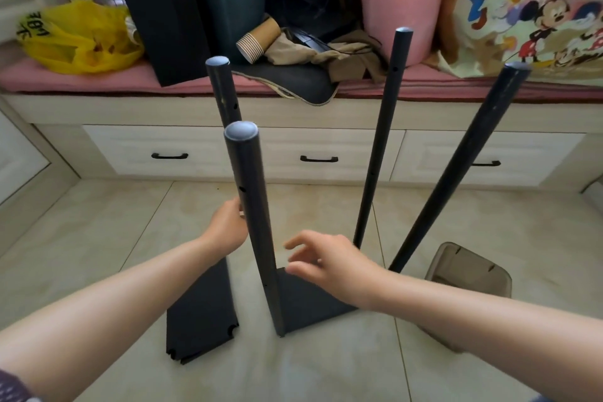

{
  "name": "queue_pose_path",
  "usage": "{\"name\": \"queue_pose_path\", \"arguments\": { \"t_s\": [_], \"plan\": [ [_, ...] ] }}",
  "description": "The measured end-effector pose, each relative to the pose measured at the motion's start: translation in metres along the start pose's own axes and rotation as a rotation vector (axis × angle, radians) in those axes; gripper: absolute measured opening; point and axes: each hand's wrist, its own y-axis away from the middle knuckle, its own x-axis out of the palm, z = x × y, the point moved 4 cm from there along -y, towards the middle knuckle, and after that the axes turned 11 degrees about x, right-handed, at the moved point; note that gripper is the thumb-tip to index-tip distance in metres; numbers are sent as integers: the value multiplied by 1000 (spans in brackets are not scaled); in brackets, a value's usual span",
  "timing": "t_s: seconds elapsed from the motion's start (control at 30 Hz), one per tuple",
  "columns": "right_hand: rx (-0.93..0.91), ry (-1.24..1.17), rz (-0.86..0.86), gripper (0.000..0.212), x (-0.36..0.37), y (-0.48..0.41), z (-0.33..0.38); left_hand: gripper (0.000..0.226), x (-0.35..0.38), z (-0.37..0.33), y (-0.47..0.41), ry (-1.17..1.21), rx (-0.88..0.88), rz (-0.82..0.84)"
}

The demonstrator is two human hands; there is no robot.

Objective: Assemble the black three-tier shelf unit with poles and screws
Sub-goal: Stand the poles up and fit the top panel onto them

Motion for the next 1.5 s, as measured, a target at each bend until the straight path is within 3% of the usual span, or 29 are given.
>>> {"name": "queue_pose_path", "arguments": {
  "t_s": [0.17,0.27,0.33,0.43,0.5,0.6,0.7,1.03,1.27,1.5],
  "plan": [
    [170,26,-139,38,-48,11,-55,40,-20,2,17,127,-39,-64],
    [301,44,-213,35,-74,18,-81,31,-20,0,41,107,-24,56],
    [411,36,-258,35,-89,24,-97,37,-17,-1,55,31,-1,172],
    [584,-155,-324,38,-112,40,-111,43,-8,-6,71,-66,40,296],
    [627,-324,-419,36,-128,50,-113,35,-7,-14,72,-43,52,277],
    [568,-423,-506,51,-142,54,-112,26,-6,-25,67,16,74,164],
    [457,-345,-457,58,-138,50,-107,18,-1,-31,64,20,97,86],
    [328,-310,-612,35,-135,59,-90,16,-9,-36,51,26,209,15],
    [215,-368,-609,37,-113,72,-75,11,-27,-31,38,74,250,-115],
    [217,-270,-653,36,-104,67,-77,12,-31,-24,41,54,250,-118]
  ]
}}
